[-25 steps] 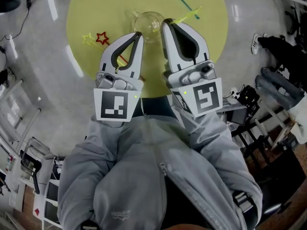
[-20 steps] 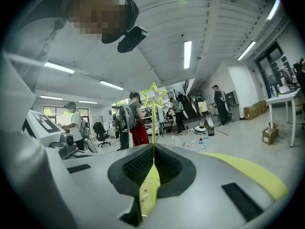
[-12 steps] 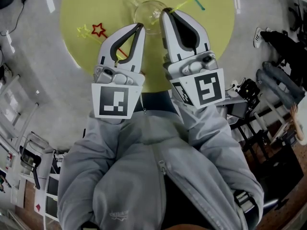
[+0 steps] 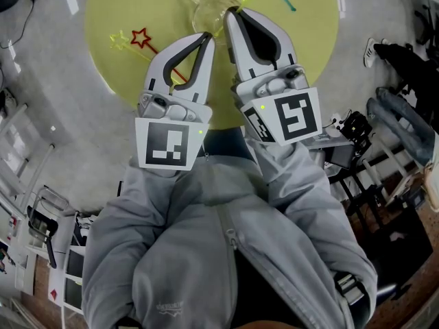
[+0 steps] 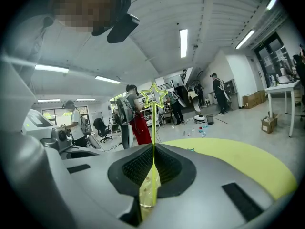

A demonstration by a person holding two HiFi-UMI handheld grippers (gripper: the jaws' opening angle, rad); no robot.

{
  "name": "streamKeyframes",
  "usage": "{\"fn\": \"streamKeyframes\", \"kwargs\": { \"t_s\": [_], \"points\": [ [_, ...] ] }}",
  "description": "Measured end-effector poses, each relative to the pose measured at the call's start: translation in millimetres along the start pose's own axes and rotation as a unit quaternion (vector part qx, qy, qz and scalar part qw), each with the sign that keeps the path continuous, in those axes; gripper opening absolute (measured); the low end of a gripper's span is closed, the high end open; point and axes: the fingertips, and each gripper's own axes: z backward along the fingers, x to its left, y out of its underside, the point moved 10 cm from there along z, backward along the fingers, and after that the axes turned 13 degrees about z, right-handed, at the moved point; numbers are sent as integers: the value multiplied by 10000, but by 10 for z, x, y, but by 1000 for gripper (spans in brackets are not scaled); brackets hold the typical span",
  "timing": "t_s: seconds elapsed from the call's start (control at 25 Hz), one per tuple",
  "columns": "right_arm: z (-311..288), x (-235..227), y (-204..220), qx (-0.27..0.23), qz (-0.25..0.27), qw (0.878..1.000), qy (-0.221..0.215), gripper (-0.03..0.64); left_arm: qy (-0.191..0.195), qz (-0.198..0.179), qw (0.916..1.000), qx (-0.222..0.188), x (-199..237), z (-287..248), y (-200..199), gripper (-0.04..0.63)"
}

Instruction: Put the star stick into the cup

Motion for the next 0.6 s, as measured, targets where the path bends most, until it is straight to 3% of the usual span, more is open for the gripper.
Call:
{"fn": "streamKeyframes", "kwargs": {
  "t_s": [0.6],
  "points": [
    [-118,1,67,444,21,9990,-67,36,-4,17,10000,3,-16,36,19,17]
  ]
}}
